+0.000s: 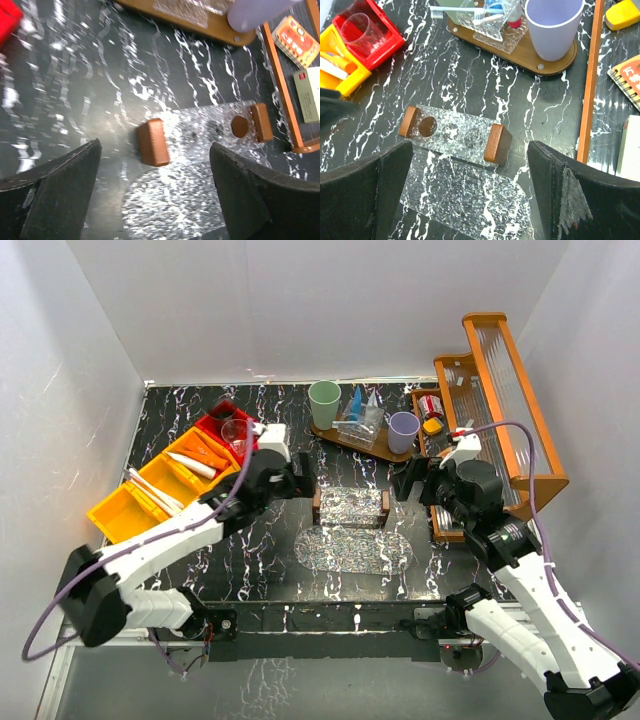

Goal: Prepare toiletry sets of a toothbrush and toothpaste on the tray

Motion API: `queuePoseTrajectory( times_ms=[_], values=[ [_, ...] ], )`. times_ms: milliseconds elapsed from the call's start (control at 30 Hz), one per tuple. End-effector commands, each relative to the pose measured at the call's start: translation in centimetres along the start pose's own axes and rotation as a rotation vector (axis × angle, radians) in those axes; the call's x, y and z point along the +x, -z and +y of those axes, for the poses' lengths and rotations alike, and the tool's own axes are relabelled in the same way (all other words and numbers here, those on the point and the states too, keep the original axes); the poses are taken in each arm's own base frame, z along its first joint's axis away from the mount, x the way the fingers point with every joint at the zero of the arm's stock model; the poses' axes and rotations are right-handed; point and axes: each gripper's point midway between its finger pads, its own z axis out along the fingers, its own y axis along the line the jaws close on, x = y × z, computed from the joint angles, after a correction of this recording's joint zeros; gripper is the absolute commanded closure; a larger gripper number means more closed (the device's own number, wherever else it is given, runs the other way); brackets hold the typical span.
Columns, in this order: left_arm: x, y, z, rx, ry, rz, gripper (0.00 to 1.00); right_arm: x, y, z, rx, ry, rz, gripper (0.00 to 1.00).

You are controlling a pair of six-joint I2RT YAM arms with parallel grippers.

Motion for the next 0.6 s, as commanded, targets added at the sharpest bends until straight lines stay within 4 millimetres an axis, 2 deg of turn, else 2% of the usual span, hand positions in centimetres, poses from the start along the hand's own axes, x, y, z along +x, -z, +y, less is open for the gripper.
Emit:
queuePoseTrajectory(
  times_ms=[0,67,167,300,467,567],
  values=[
    [-2.9,3.0,5.3,-0.057,-0.161,-0.075,0.08,-1.4,0.1,0.0,-0.008,0.022,-0.082,0.02],
    [-4.3,4.3,8.3,-0.117,-0.195,-0.105,0.02,-1.2,0.0,0.0,-0.014,0.028,-0.090,0.02],
    [-6.5,5.3,14.0,-0.286,-0.199,-0.128,0.01,-0.9,-0.1,0.0,-0.027,0.036,-0.100,0.02],
    [-9.4,5.3,19.6,-0.433,-0.091,-0.156,0.01,-0.7,-0.4,0.0,-0.035,0.052,-0.110,0.02],
    [-12.8,1.5,23.3,-0.439,0.081,-0.136,0.01,-0.3,-1.1,-0.1,-0.035,0.071,-0.094,0.02],
    [-14.2,-2.0,25.4,-0.467,0.125,-0.094,0.03,0.0,-1.5,0.0,-0.042,0.074,-0.083,0.02]
  ],
)
